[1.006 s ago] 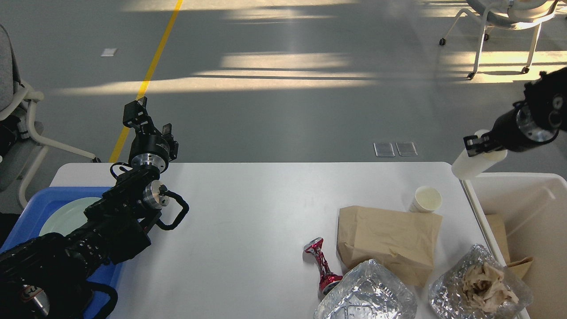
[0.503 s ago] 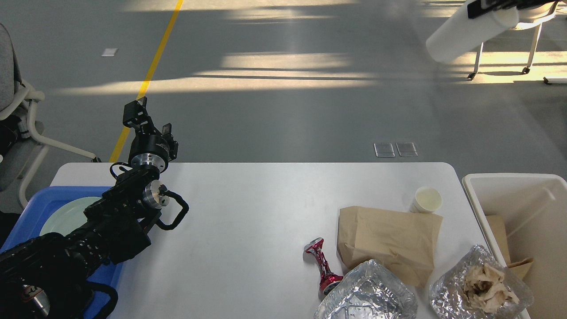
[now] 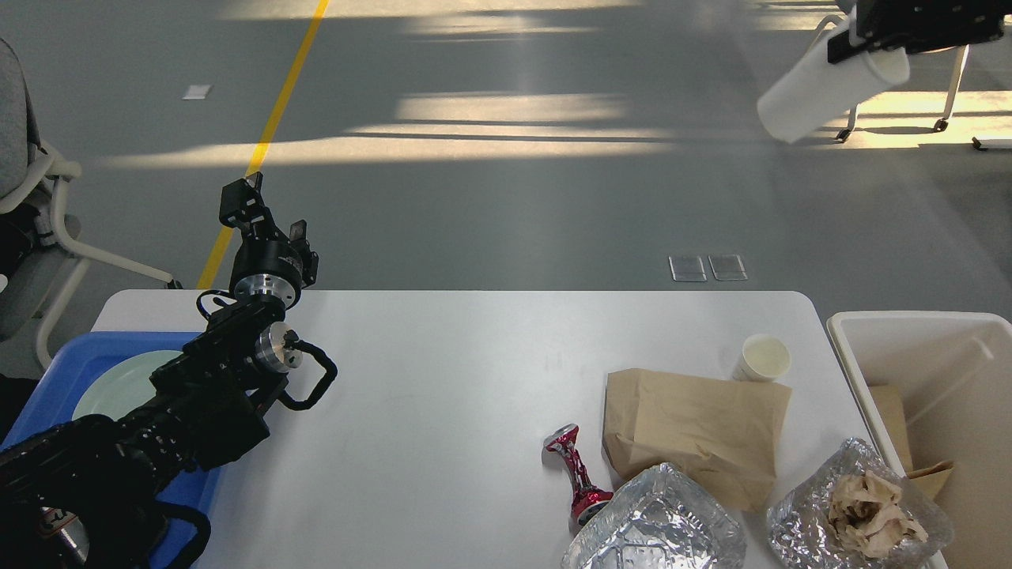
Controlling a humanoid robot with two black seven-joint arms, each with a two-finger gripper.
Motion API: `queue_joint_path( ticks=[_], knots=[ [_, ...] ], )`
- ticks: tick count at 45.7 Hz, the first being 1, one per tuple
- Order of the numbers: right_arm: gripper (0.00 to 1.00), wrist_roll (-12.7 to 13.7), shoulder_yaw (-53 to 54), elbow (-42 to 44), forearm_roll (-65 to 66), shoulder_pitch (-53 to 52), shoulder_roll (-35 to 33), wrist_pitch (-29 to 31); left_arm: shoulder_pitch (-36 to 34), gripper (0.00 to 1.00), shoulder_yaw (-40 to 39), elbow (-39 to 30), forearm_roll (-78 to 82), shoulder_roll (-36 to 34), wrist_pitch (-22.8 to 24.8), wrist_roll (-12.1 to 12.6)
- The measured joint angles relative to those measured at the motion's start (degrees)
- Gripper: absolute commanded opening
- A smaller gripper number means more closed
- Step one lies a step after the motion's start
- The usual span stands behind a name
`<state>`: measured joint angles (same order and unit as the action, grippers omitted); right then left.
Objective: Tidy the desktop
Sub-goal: 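Lift the paper cup and carry it up away from the table, then lower the right gripper back toward the brown paper bag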
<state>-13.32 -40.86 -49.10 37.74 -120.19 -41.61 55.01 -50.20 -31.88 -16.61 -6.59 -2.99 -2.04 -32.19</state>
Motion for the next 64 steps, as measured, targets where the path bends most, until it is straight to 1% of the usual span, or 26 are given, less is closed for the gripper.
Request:
queue_joint_path(
  ticks=[3, 9, 17, 25, 30, 31, 32, 34, 35, 37, 41, 45, 52, 58, 64],
  knots=[
    [0.00, 0.0, 0.0, 4.8, 0.0, 6.9, 1.3, -0.4, 0.0, 0.96, 0.0, 0.0, 0.0, 0.0, 0.0, 0.0],
    [0.00, 0.0, -0.2, 13.2, 0.0, 18.1, 4.4, -3.6, 0.0, 0.96, 0.0, 0.0, 0.0, 0.0, 0.0, 0.0],
    [0.00, 0.0, -1.1, 18.8, 0.0, 28.9, 5.3, -8.9, 0.0, 0.96, 0.0, 0.0, 0.0, 0.0, 0.0, 0.0],
    [0.00, 0.0, -5.4, 26.5, -0.5, 39.3, 6.1, -15.4, 0.0, 0.96, 0.0, 0.0, 0.0, 0.0, 0.0, 0.0],
    [0.00, 0.0, -7.2, 29.2, -0.8, 45.2, 7.2, -19.3, 0.0, 0.96, 0.0, 0.0, 0.0, 0.0, 0.0, 0.0],
    [0.20, 0.0, -7.4, 29.4, -0.9, 46.2, 7.3, -20.2, 0.0, 0.96, 0.0, 0.0, 0.0, 0.0, 0.0, 0.0],
    [0.36, 0.0, -7.6, 29.8, -0.9, 48.3, 7.3, -22.3, 0.0, 0.96, 0.0, 0.0, 0.0, 0.0, 0.0, 0.0],
    [0.77, 0.0, -7.7, 29.9, -0.9, 49.4, 7.3, -23.5, 0.0, 0.96, 0.0, 0.0, 0.0, 0.0, 0.0, 0.0],
    [0.85, -0.1, -7.7, 30.0, -1.0, 49.9, 7.3, -24.2, 0.0, 0.96, 0.0, 0.0, 0.0, 0.0, 0.0, 0.0],
    [0.87, 0.0, -7.6, 30.0, -1.0, 51.0, 7.3, -25.7, 0.0, 0.96, 0.0, 0.0, 0.0, 0.0, 0.0, 0.0],
    [0.97, 0.0, -7.3, 30.0, -1.1, 52.3, 7.4, -29.0, 0.0, 0.96, 0.0, 0.0, 0.0, 0.0, 0.0, 0.0],
    [0.98, 0.0, -7.1, 29.8, -1.2, 53.3, 7.4, -31.3, 0.0, 0.96, 0.0, 0.0, 0.0, 0.0, 0.0, 0.0],
    [0.98, 0.0, -6.9, 29.4, -1.3, 53.4, 7.3, -32.0, 0.0, 0.96, 0.0, 0.0, 0.0, 0.0, 0.0, 0.0],
    [0.99, 0.0, -6.8, 28.8, -2.0, 52.1, 7.3, -32.0, 0.0, 0.96, 0.0, 0.0, 0.0, 0.0, 0.0, 0.0],
    [0.99, -0.1, -6.8, 26.2, -2.3, 47.5, 6.9, -31.9, 0.0, 0.96, 0.0, 0.0, 0.0, 0.0, 0.0, 0.0]
  ],
)
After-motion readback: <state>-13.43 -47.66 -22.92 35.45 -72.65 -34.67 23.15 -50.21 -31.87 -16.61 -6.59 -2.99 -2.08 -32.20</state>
